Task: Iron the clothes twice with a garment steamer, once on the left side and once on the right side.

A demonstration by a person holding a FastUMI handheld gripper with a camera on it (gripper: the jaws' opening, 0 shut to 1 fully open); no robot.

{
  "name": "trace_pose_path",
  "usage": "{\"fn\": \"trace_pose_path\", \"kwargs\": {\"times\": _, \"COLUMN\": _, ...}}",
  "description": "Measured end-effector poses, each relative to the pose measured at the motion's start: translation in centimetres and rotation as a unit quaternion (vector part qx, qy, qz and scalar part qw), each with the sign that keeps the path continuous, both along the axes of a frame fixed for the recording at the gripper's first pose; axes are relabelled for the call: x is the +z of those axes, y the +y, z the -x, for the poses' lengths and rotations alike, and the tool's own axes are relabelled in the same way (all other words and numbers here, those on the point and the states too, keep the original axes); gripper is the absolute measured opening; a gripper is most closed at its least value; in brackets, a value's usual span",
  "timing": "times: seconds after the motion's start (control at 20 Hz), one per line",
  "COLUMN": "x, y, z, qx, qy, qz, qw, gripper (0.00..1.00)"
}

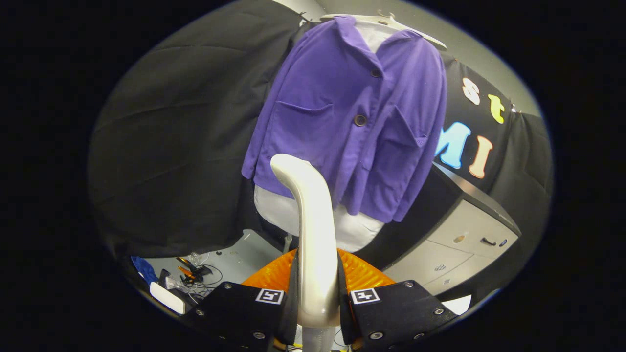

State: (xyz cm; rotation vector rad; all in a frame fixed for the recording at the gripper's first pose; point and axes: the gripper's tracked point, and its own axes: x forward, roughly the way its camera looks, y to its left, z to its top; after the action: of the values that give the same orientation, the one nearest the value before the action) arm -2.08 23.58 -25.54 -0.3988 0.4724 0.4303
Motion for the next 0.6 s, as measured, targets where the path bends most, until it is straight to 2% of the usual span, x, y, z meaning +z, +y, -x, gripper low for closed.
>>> {"fn": "trace_pose_path", "kwargs": {"times": 0.25, "x": 4.7, "y": -7.2, "z": 0.3, "qx": -0.053, "qy": -0.002, "qz": -0.044, "qw": 0.998, "gripper": 0.35}}
{"fn": "trace_pose_path", "kwargs": {"times": 0.6, "x": 15.9, "y": -15.7, "z": 1.2, "qx": -0.107, "qy": -0.068, "qz": -0.133, "qw": 0.983, "gripper": 0.35}}
